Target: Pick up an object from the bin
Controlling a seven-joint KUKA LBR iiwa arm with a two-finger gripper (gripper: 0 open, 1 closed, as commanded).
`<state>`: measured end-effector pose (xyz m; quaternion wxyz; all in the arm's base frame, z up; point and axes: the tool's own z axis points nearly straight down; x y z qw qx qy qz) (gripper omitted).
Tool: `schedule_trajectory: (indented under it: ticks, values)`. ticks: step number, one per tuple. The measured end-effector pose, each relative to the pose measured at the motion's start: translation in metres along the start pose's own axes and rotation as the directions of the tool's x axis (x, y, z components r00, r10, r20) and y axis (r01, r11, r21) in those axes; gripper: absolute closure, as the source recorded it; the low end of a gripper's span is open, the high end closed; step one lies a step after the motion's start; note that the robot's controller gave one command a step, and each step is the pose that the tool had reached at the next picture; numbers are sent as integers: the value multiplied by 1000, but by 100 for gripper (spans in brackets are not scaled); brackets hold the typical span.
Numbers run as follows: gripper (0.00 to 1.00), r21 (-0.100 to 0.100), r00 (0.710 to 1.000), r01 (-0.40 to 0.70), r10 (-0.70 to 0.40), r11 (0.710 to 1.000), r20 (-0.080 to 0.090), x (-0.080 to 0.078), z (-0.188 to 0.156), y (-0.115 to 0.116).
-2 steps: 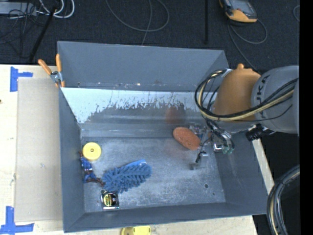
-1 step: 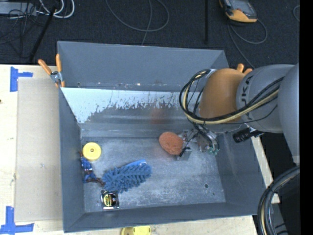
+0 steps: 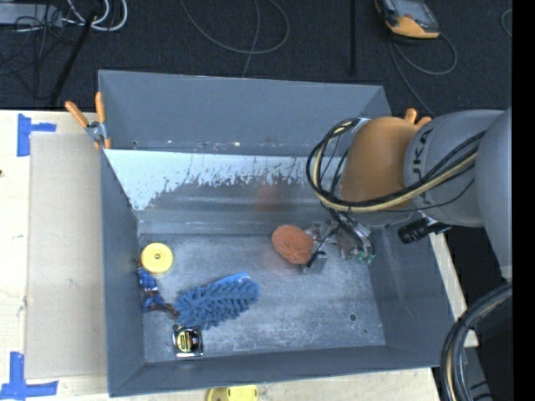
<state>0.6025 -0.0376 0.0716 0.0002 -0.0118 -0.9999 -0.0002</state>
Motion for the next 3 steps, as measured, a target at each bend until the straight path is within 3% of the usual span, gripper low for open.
schedule_trajectory:
  ticks: [1,2,3]
  values:
    - [100,0,1000,6,-6,1000,1,5,-76,14]
    - [100,0,1000,7,-7,1000,1,5,-76,14]
    - [100,0,1000,-6,6,1000,3,-1,-181,17]
